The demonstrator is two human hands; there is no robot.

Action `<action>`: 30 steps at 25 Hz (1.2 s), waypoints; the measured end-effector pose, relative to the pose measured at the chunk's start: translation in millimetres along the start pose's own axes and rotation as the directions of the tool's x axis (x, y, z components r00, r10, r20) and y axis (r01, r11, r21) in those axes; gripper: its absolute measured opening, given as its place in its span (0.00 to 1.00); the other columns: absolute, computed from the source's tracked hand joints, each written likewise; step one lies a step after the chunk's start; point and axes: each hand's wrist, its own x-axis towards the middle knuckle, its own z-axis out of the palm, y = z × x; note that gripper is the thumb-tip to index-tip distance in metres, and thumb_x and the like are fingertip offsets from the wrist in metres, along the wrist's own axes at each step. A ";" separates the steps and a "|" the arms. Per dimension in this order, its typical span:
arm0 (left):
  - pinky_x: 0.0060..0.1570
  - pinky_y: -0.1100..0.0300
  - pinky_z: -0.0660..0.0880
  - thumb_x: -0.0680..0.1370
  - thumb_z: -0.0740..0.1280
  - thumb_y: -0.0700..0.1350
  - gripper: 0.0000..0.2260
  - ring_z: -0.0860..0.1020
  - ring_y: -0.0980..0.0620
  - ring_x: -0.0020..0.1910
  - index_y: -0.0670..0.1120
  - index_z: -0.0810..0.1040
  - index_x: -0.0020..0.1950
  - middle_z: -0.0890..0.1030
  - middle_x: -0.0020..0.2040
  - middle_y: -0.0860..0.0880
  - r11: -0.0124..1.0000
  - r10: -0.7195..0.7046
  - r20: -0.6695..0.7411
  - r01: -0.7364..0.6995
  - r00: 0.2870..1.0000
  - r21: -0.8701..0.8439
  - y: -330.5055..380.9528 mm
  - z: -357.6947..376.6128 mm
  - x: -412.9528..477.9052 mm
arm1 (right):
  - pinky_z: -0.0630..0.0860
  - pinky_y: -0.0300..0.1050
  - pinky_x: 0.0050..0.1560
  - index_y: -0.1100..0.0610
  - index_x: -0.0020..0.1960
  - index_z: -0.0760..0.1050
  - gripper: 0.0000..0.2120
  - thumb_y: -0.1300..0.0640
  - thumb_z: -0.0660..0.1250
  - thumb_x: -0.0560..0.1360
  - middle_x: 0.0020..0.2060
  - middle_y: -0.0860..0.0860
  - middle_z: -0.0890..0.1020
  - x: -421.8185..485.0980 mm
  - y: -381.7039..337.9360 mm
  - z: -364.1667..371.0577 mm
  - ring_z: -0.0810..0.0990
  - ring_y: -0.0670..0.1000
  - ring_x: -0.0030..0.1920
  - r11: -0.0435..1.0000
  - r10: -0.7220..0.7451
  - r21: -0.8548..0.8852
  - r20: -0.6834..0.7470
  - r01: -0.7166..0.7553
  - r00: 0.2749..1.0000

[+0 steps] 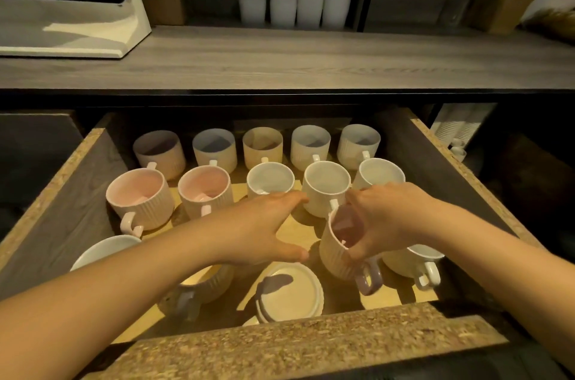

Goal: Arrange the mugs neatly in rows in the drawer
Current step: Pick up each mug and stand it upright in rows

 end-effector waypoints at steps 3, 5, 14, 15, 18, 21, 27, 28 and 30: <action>0.58 0.62 0.71 0.75 0.65 0.58 0.28 0.72 0.53 0.63 0.54 0.61 0.72 0.71 0.69 0.52 0.998 -0.068 0.099 0.067 0.993 0.019 -3.9 6.3 1.8 | 0.75 0.38 0.44 0.51 0.64 0.70 0.34 0.32 0.67 0.66 0.54 0.48 0.81 4.4 -3.6 12.4 0.77 0.48 0.47 0.999 0.010 -0.048 0.007 -0.010 1.000; 0.56 0.59 0.74 0.75 0.64 0.60 0.26 0.74 0.52 0.59 0.53 0.64 0.71 0.74 0.65 0.50 0.992 -0.120 0.152 0.112 0.981 0.059 -5.3 10.0 3.8 | 0.75 0.38 0.44 0.52 0.63 0.71 0.32 0.33 0.66 0.67 0.53 0.48 0.81 7.1 -8.0 17.7 0.76 0.48 0.45 0.999 0.013 -0.044 -0.015 -0.014 1.000; 0.39 0.60 0.71 0.75 0.53 0.68 0.32 0.76 0.49 0.44 0.42 0.77 0.59 0.80 0.50 0.45 0.924 -0.264 0.405 0.109 0.875 0.367 23.4 24.5 17.9 | 0.76 0.41 0.46 0.50 0.63 0.71 0.33 0.31 0.65 0.66 0.54 0.47 0.81 13.0 -5.3 24.4 0.79 0.49 0.51 0.998 0.046 0.052 0.008 -0.046 0.999; 0.38 0.61 0.70 0.75 0.53 0.68 0.32 0.75 0.50 0.43 0.42 0.77 0.58 0.79 0.47 0.46 0.912 -0.286 0.413 0.114 0.865 0.394 29.4 27.4 20.2 | 0.75 0.40 0.46 0.50 0.63 0.71 0.32 0.31 0.65 0.67 0.54 0.48 0.81 13.6 -2.4 22.7 0.78 0.49 0.51 0.993 0.058 0.097 0.036 -0.062 0.998; 0.41 0.59 0.69 0.73 0.57 0.68 0.31 0.73 0.50 0.42 0.43 0.77 0.57 0.75 0.43 0.48 0.870 -0.350 0.384 0.145 0.854 0.471 42.3 39.1 25.1 | 0.73 0.40 0.44 0.50 0.62 0.72 0.29 0.32 0.64 0.68 0.53 0.48 0.81 13.3 9.0 19.8 0.77 0.48 0.49 0.968 0.096 0.226 0.077 -0.111 0.992; 0.37 0.60 0.68 0.72 0.61 0.68 0.29 0.74 0.51 0.42 0.44 0.78 0.57 0.76 0.43 0.49 0.849 -0.361 0.339 0.155 0.869 0.506 41.5 42.6 27.1 | 0.71 0.38 0.41 0.51 0.61 0.73 0.27 0.34 0.63 0.70 0.53 0.48 0.80 13.3 13.2 20.1 0.76 0.48 0.48 0.975 0.076 0.203 0.078 -0.091 0.994; 0.35 0.62 0.71 0.70 0.64 0.66 0.24 0.76 0.52 0.40 0.47 0.75 0.52 0.78 0.42 0.50 0.919 -0.238 0.082 0.197 0.968 0.342 13.9 -10.1 21.5 | 0.78 0.37 0.40 0.50 0.63 0.72 0.19 0.44 0.62 0.76 0.51 0.49 0.80 13.1 20.7 4.6 0.81 0.49 0.46 0.958 0.098 0.283 -0.172 -0.047 0.980; 0.36 0.63 0.73 0.71 0.65 0.64 0.23 0.77 0.53 0.42 0.48 0.74 0.55 0.78 0.45 0.50 0.946 -0.213 0.057 0.192 0.975 0.260 7.5 -20.8 19.8 | 0.80 0.39 0.44 0.50 0.65 0.71 0.18 0.46 0.63 0.76 0.52 0.49 0.79 12.5 20.9 1.0 0.80 0.49 0.48 0.909 0.078 0.416 -0.176 0.002 0.981; 0.43 0.64 0.76 0.72 0.68 0.60 0.21 0.77 0.52 0.46 0.49 0.74 0.58 0.78 0.50 0.50 0.991 -0.132 0.028 0.131 0.991 0.039 -6.5 -39.2 17.7 | 0.78 0.39 0.51 0.47 0.66 0.68 0.20 0.49 0.66 0.75 0.56 0.45 0.76 9.1 18.8 -5.7 0.77 0.47 0.54 0.747 -0.040 0.647 -0.191 0.157 0.981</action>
